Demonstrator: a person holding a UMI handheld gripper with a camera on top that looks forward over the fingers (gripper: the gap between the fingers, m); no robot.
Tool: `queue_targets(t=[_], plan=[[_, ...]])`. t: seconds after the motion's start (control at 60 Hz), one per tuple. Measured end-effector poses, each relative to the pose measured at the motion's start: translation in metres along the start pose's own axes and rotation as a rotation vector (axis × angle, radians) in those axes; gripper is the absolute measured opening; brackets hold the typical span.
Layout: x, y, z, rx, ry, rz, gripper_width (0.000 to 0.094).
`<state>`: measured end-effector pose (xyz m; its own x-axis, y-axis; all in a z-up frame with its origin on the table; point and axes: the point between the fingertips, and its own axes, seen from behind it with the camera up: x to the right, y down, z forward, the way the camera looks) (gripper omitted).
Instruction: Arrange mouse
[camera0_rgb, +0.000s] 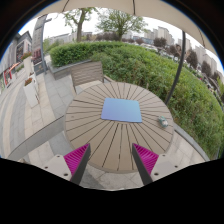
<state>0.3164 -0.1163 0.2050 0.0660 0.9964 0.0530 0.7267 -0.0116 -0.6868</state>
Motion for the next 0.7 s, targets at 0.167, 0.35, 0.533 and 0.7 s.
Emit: queue_targets(t=[0.167,0.35,0.533,0.7], plan=[[0.051,0.018,0.013,0.005,0.055,0.036,0.085],[0.128,0.033,0.03,0.018,0.118,0.094,0.0851],[0.2,0.048,0.047,0.017,0.181,0.139,0.0854],[0.252,0.052,0.073,0.033,0.188,0.149,0.0856]])
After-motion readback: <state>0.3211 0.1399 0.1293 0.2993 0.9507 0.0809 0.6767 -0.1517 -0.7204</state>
